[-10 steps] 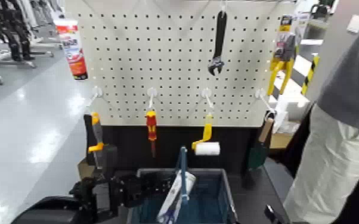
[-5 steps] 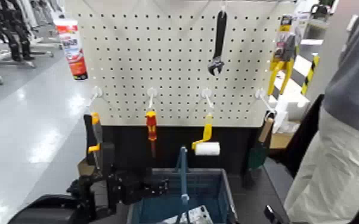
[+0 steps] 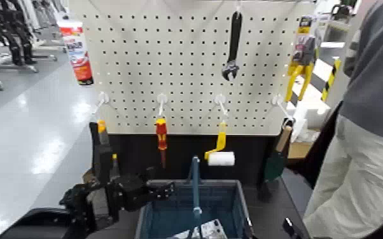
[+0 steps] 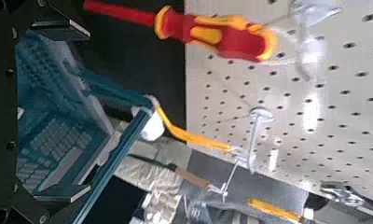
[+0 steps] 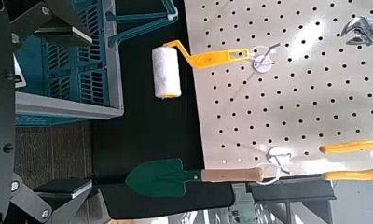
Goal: Put the blue scissors into the crate.
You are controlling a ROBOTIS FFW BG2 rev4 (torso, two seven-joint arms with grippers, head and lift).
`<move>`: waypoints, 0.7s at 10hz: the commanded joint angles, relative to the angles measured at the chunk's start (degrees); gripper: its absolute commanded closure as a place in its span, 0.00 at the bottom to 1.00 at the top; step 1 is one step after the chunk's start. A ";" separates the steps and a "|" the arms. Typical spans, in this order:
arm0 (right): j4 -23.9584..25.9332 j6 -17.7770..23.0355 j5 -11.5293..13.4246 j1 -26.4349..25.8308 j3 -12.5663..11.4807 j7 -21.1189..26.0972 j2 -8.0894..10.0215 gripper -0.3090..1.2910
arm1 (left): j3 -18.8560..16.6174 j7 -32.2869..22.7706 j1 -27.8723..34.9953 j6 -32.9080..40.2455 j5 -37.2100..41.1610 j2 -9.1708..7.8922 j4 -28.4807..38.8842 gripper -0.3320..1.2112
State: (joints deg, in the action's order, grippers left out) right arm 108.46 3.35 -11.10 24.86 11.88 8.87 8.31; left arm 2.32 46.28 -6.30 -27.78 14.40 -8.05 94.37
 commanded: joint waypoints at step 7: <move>0.44 2.89 0.73 2.30 -1.42 0.27 -0.05 0.33 | -4.34 -31.17 28.80 25.85 -10.53 8.22 13.91 0.12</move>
State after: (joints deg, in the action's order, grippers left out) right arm 108.84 5.96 -10.44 26.87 10.62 9.14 8.23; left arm -1.88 15.15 20.87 -3.46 4.16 -0.86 108.37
